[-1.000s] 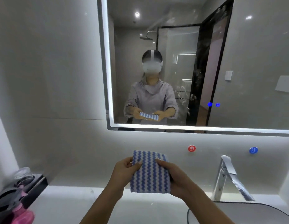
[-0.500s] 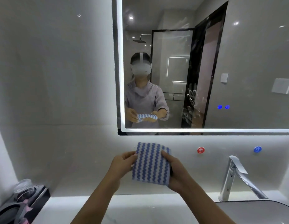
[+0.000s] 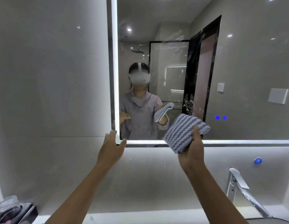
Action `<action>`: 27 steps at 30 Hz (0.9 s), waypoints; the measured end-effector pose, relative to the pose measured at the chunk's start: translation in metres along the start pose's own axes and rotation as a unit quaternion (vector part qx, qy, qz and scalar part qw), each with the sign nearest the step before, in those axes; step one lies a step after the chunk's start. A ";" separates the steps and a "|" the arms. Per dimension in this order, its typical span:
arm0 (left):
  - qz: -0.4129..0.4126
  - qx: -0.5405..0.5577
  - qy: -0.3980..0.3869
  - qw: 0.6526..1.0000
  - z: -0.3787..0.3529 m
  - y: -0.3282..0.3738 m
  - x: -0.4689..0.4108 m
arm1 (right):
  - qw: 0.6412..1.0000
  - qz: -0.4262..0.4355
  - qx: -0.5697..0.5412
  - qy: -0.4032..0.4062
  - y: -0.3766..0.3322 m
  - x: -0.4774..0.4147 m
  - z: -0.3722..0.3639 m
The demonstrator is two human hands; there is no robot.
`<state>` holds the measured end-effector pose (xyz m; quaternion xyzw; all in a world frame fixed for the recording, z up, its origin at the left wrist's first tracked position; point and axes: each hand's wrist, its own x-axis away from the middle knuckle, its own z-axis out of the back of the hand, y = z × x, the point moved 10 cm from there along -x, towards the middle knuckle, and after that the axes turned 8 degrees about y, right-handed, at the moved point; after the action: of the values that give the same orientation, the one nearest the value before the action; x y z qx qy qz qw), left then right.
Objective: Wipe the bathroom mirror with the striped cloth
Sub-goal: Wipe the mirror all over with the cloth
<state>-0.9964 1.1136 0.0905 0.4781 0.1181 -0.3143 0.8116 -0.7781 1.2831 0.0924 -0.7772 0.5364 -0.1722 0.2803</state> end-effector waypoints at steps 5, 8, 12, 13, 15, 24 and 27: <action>-0.069 -0.090 0.029 0.993 -0.006 0.011 -0.031 | 0.982 0.180 0.045 0.031 -0.051 -0.020 0.002; -0.131 -0.174 0.060 0.974 -0.013 0.021 -0.046 | 0.962 0.257 0.082 0.048 -0.065 -0.032 0.002; -0.209 -0.230 0.082 0.947 -0.027 0.033 -0.060 | 0.936 0.322 0.137 0.027 -0.066 -0.043 -0.009; -0.224 -0.235 0.085 0.942 -0.030 0.035 -0.063 | 0.935 0.325 0.140 0.022 -0.064 -0.046 -0.012; -0.239 -0.246 0.084 0.936 -0.036 0.034 -0.070 | 0.935 0.327 0.134 0.015 -0.061 -0.054 -0.016; -0.284 -0.269 0.101 0.915 -0.054 0.022 -0.084 | 0.912 0.357 0.199 -0.033 -0.027 -0.086 -0.057; -0.299 -0.280 0.117 0.905 -0.057 0.015 -0.088 | 0.905 0.343 0.240 -0.077 0.000 -0.094 -0.071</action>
<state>-1.0486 1.2025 0.1148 0.2070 0.4326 -0.4380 0.7604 -0.8526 1.3528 0.1516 -0.4655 0.6890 -0.1291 0.5403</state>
